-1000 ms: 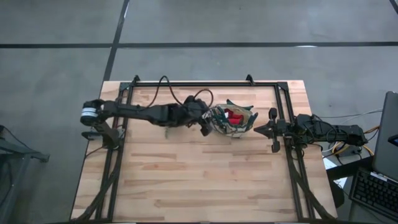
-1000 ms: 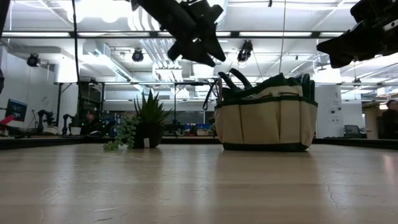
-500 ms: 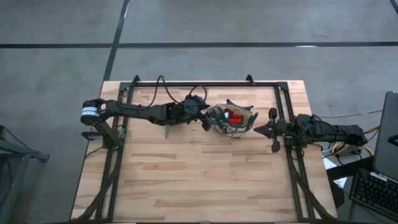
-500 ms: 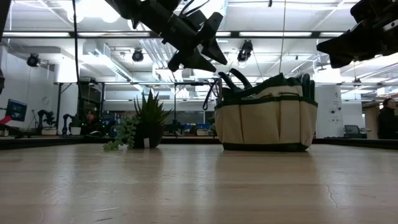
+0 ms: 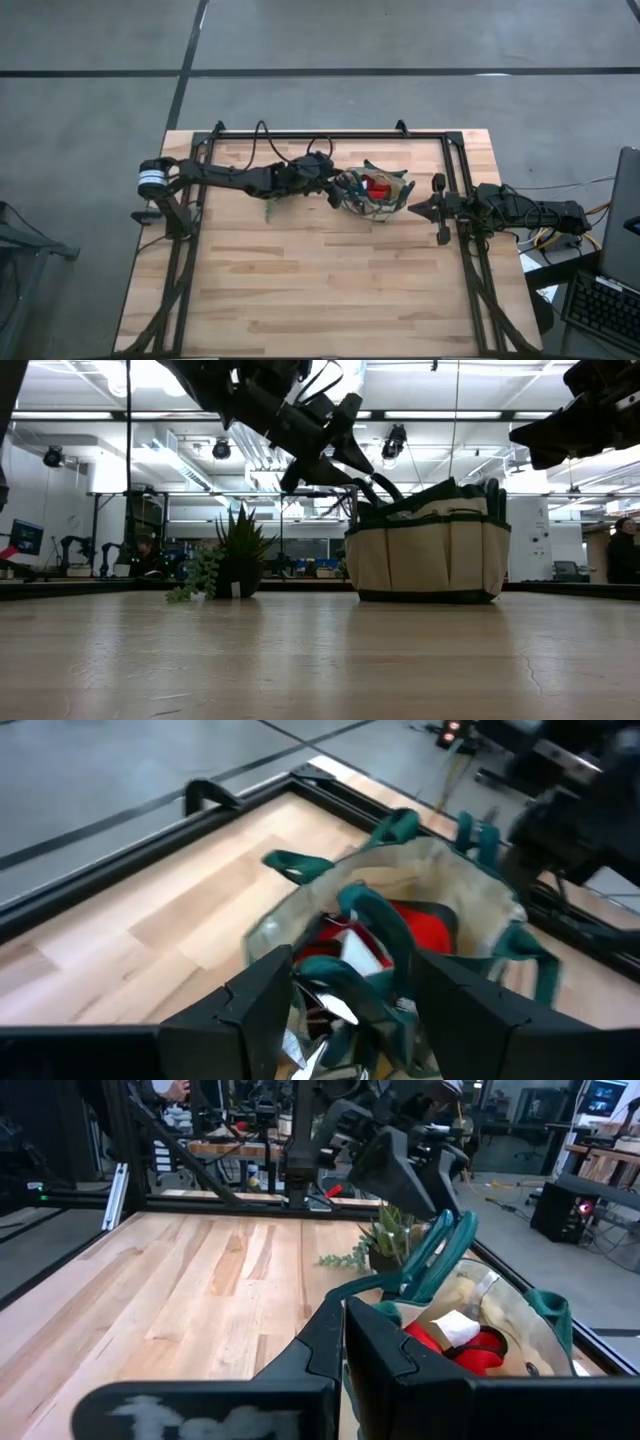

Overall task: Pick & Place Garden tools in Gardening bag
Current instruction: Put the green shear scissors into the gardening bag

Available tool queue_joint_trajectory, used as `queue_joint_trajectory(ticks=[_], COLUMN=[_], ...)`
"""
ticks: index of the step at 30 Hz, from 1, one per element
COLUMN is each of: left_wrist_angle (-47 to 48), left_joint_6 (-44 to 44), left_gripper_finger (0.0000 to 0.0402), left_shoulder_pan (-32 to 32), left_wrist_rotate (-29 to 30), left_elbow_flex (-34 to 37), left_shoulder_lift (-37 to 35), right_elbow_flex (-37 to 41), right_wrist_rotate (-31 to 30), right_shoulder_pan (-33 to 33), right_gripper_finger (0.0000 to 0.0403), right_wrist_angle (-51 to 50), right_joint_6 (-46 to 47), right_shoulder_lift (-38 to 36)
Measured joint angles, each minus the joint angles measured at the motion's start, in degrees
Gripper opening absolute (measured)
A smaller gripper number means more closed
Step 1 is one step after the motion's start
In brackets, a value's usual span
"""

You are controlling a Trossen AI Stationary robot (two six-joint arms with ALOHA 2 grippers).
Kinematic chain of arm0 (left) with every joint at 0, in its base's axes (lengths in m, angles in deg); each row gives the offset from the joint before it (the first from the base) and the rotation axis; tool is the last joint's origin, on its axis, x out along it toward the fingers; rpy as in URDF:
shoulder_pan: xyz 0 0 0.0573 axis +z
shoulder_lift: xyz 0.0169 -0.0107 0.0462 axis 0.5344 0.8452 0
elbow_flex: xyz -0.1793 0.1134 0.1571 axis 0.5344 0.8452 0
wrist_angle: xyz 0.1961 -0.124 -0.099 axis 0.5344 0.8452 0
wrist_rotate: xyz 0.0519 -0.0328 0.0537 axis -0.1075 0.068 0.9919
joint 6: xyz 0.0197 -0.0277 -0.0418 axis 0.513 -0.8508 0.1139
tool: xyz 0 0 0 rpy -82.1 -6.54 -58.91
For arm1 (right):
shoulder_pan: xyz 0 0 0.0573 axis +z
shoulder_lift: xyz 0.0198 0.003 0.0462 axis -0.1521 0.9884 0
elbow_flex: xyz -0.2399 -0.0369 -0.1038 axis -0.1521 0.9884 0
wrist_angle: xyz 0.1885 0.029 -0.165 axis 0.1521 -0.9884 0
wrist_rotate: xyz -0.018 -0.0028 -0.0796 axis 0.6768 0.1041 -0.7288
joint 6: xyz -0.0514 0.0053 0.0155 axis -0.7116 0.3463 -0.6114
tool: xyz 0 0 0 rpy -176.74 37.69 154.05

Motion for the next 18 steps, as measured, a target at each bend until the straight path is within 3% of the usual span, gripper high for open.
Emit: queue_joint_trajectory(ticks=[5, 18], left_wrist_angle=[-0.7, -1.95], left_joint_6=[1.27, 8.31], left_gripper_finger=[0.0187, 0.0058], left_shoulder_pan=[-0.09, 0.0], left_wrist_rotate=[-2.43, -7.25], left_elbow_flex=[0.02, 0.02], left_shoulder_lift=[0.05, -0.06], right_elbow_flex=[0.0, 0.0], right_wrist_rotate=[-0.02, -0.02], right_shoulder_pan=[-0.02, -0.01], right_gripper_finger=[0.0008, 0.0008], right_wrist_angle=[0.02, 0.04], right_joint_6=[0.06, 0.02], right_shoulder_lift=[0.06, 0.06])
